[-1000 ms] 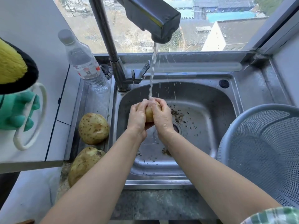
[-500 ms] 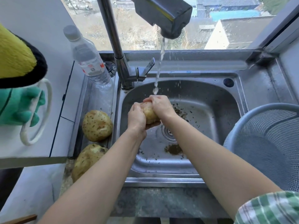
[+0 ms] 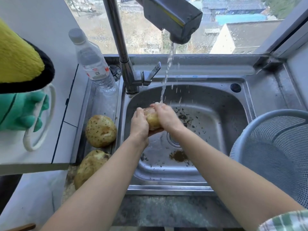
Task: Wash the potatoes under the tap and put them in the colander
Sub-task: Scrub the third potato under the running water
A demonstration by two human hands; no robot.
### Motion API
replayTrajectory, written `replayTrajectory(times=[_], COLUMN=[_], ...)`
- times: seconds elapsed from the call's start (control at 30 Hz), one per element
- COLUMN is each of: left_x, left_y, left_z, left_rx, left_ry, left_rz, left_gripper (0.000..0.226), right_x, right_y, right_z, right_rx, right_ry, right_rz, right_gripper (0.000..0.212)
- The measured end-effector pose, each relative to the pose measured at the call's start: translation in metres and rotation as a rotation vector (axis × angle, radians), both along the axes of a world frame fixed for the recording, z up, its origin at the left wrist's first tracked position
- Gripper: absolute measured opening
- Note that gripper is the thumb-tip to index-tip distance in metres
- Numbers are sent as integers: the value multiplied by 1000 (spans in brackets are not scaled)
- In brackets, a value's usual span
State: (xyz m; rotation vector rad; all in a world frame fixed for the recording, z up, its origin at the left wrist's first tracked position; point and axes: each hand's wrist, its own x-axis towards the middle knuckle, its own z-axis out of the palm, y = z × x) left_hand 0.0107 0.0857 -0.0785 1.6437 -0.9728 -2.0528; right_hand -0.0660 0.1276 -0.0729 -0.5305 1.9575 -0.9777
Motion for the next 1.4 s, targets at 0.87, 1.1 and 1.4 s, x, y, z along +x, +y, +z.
replayTrajectory(times=[0.87,1.1,1.4], left_x=[-3,-5,2], left_y=[-4,2,-4], left_z=[8,3,4], left_rx=[-19,-128,-180], left_ry=[9,-32,-17], left_rz=[-74,-189,-188], left_gripper=[41,45,41], right_x=[21,-25,7], right_y=[-1,-4,-1], right_z=[-8,2,-6], right_rx=[-48,63,1], right_ry=[659,-141,420], right_rz=[248,-29,63], right_gripper=[41,32,38])
